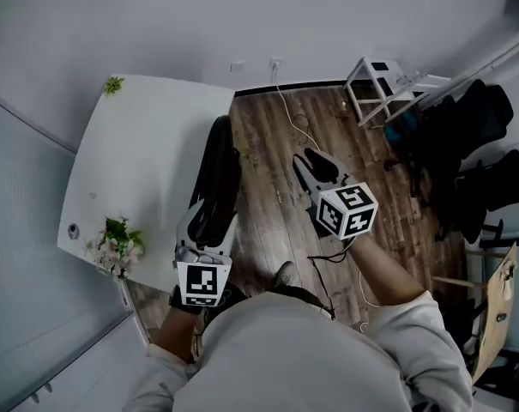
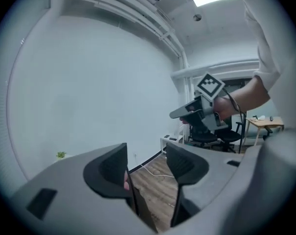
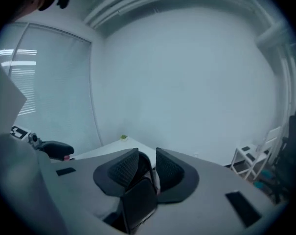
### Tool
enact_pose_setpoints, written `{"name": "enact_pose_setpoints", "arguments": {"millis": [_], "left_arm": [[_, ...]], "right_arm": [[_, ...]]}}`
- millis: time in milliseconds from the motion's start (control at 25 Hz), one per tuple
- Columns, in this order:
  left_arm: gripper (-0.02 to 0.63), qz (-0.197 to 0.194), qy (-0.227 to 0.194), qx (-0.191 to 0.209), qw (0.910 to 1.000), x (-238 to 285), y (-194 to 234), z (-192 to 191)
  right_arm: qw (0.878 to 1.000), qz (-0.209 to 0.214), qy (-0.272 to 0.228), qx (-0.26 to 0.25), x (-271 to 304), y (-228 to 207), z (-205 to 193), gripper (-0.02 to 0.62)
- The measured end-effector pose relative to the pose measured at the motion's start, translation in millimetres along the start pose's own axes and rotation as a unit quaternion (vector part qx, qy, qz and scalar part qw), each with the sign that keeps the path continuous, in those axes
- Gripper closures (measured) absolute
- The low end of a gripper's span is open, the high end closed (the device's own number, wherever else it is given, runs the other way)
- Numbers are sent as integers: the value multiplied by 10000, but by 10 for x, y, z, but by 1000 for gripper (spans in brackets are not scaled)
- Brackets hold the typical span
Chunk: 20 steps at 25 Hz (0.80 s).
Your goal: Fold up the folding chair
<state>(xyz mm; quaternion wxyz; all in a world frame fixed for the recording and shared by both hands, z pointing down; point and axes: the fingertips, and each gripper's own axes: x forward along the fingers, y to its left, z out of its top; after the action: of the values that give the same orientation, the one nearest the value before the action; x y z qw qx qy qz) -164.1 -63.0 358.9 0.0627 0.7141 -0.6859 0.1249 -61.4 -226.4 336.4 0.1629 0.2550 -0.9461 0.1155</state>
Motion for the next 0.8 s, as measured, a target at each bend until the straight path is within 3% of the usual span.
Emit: {"name": "enact_pose_setpoints", "arguments": {"millis": [200, 480, 800], "left_arm": [[419, -461, -226, 10, 9987, 297, -461, 356], [583, -914, -361, -113, 9951, 575, -1027, 504], [597, -1221, -140, -255, 9921, 656, -1518, 510]], "right_arm": [[9912, -1043, -752, -320, -1175, -488, 12, 513], [9634, -2335, -1289, -272, -2483, -906, -326, 581], [9416, -3011, -1506, 65, -3358, -1087, -600, 583]]}}
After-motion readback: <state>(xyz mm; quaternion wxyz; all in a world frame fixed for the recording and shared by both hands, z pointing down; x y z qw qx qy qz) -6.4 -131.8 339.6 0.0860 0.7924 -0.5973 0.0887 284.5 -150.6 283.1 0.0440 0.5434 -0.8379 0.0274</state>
